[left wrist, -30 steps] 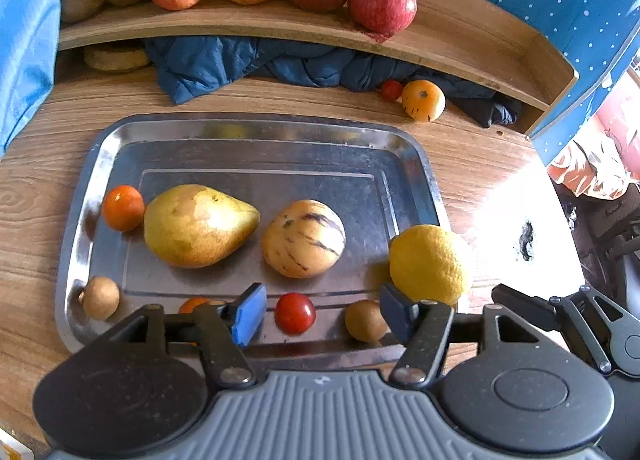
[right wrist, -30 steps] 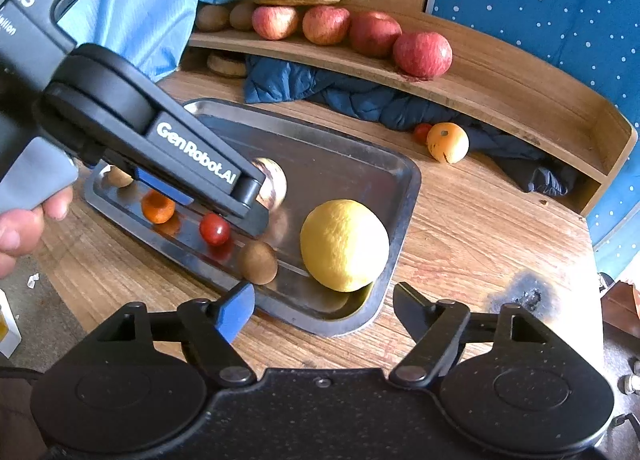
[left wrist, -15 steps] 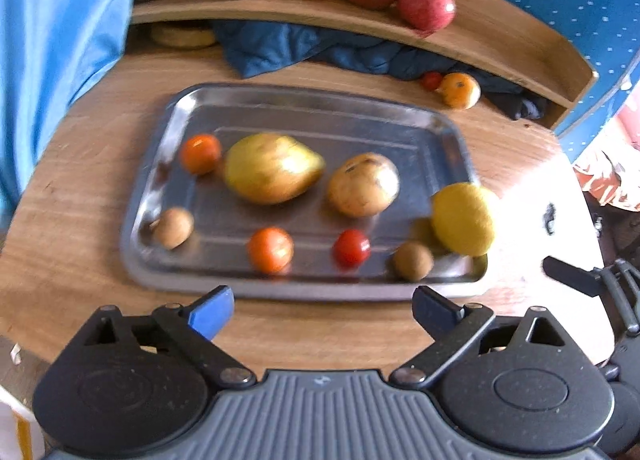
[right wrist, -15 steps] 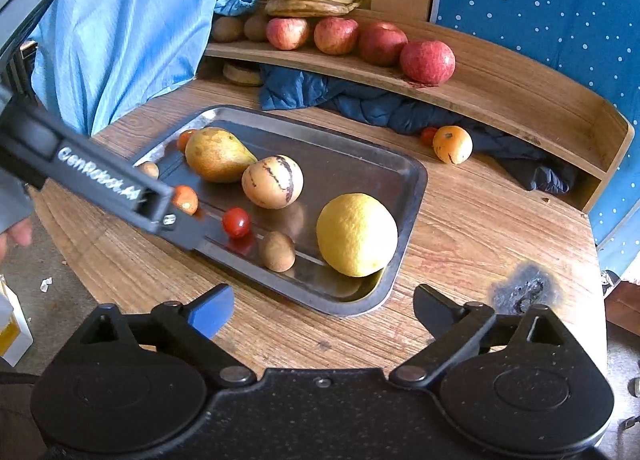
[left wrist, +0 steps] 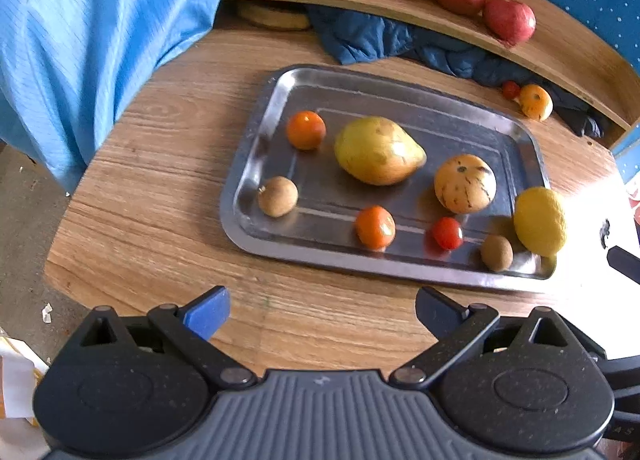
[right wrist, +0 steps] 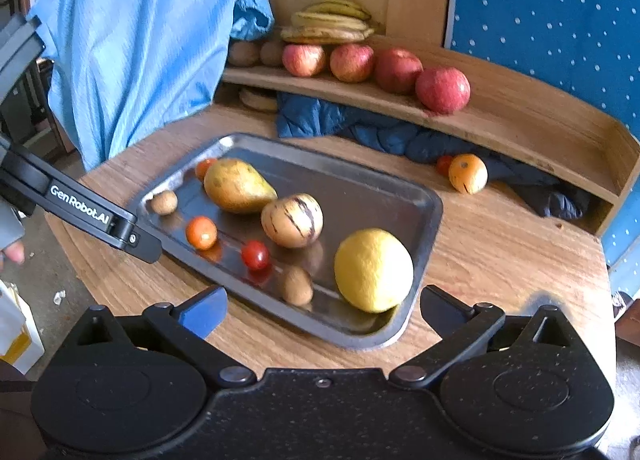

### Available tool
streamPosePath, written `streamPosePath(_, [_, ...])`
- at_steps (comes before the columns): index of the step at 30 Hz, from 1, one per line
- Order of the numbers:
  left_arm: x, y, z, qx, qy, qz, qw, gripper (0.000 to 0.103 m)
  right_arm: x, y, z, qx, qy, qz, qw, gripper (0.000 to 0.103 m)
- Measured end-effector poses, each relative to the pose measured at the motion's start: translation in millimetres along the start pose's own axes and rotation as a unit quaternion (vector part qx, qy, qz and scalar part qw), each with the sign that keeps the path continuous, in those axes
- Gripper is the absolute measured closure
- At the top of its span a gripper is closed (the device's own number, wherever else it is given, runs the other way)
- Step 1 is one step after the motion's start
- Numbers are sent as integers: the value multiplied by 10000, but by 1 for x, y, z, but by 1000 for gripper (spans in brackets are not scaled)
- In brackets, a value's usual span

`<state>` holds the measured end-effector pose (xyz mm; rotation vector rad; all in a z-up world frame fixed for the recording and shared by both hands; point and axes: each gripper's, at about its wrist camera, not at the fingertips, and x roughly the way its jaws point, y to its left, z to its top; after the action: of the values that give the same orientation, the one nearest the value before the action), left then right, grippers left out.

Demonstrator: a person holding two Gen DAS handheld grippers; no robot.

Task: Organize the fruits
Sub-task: 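Lift both tools off the tray and move them toward the shelf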

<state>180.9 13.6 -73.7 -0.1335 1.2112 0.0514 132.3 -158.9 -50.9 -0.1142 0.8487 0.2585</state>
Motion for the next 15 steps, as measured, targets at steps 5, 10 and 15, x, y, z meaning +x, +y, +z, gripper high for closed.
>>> streamPosePath(5, [-1, 4, 12, -43, -84, 133, 9999, 1, 6, -4, 11, 29, -103, 6, 9999, 1])
streamPosePath(10, [2, 4, 30, -15, -154, 180, 9997, 1, 15, -11, 22, 119, -152, -44, 9998, 1])
streamPosePath(15, [9, -2, 52, 80, -253, 169, 9995, 1, 25, -20, 33, 184, -157, -124, 9996, 1])
